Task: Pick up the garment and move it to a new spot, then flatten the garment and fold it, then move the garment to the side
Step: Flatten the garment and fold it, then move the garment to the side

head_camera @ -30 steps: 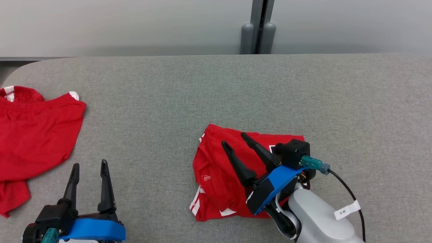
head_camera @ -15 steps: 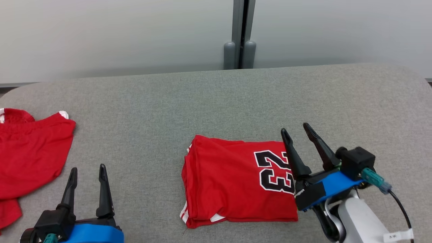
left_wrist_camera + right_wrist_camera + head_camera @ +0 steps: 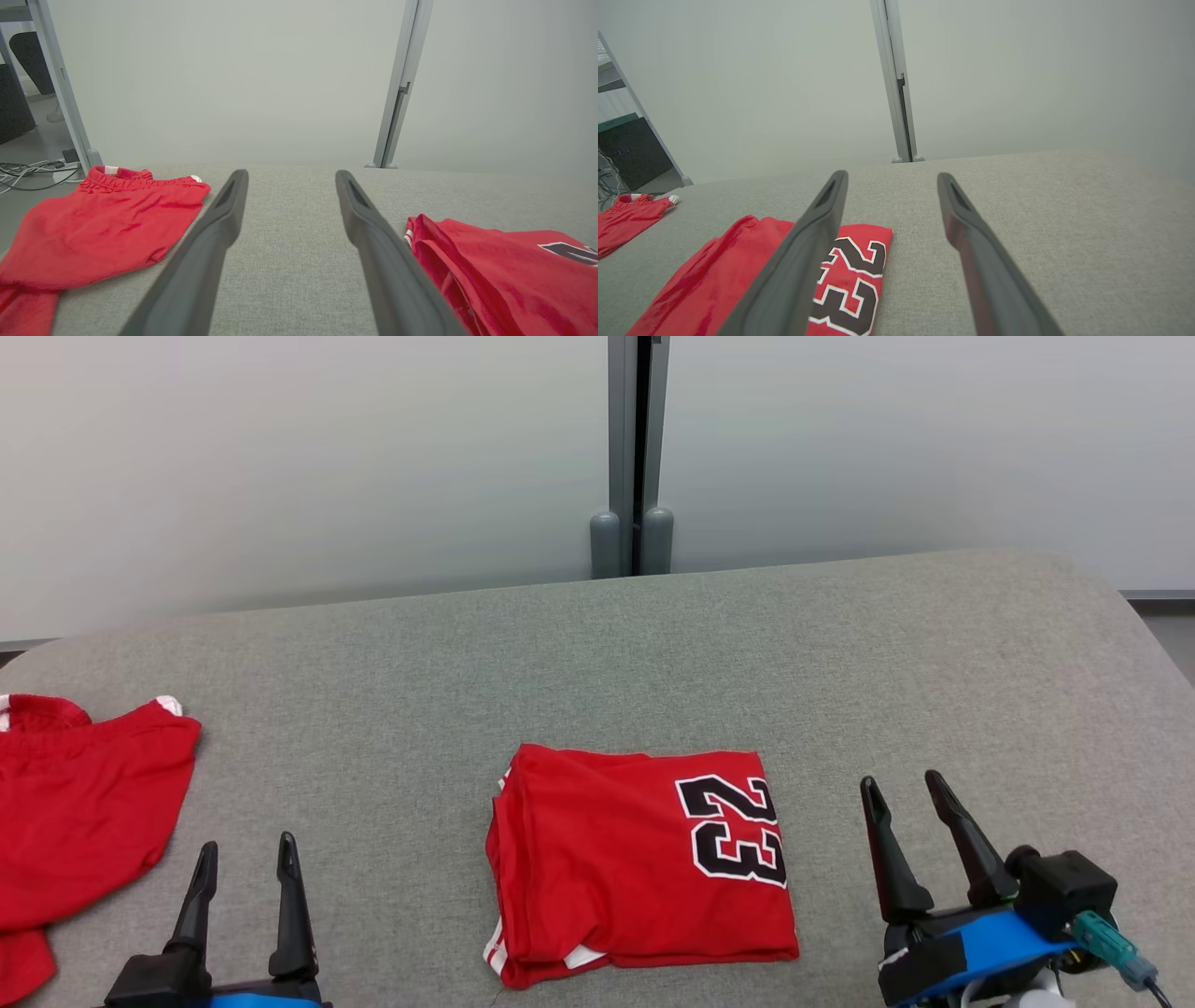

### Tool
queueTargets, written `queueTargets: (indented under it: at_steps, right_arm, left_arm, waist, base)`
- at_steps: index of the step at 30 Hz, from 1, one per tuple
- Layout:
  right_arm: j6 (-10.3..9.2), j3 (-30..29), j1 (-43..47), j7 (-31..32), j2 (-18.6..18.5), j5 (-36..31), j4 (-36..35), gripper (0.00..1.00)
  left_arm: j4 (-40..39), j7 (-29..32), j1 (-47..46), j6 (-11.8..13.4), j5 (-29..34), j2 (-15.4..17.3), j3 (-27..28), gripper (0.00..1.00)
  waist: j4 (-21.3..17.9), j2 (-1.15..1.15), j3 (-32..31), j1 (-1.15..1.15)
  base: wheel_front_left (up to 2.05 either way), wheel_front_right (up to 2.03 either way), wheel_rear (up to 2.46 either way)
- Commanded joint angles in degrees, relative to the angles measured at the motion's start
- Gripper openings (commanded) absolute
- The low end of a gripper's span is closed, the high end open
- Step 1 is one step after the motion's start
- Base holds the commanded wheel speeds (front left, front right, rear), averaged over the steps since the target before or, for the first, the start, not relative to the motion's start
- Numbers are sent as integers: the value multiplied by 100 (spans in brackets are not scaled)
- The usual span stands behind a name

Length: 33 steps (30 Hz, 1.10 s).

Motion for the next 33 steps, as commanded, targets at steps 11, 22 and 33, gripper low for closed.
queueTargets:
  at_steps: [11, 22, 33]
  right_arm:
    - [1, -139, 526, -18, 151, -235, -295, 100]
    - [1, -153, 530, -18, 172, -327, -211, 100]
    - [1, -143, 553, -19, 177, -276, -107, 100]
  left_arm:
    - [-101, -25, 219, 15, 161, -2, 55, 100]
    - [-97, -25, 142, -19, 200, -3, 61, 100]
    - [-54, -25, 159, -46, 198, -3, 93, 100]
  waist:
    - [114, 0, -124, 1]
    - [235, 0, -155, 1]
    - [224, 0, -182, 1]
  base:
    - [0, 0, 0]
    - [0, 0, 0]
    - [0, 0, 0]
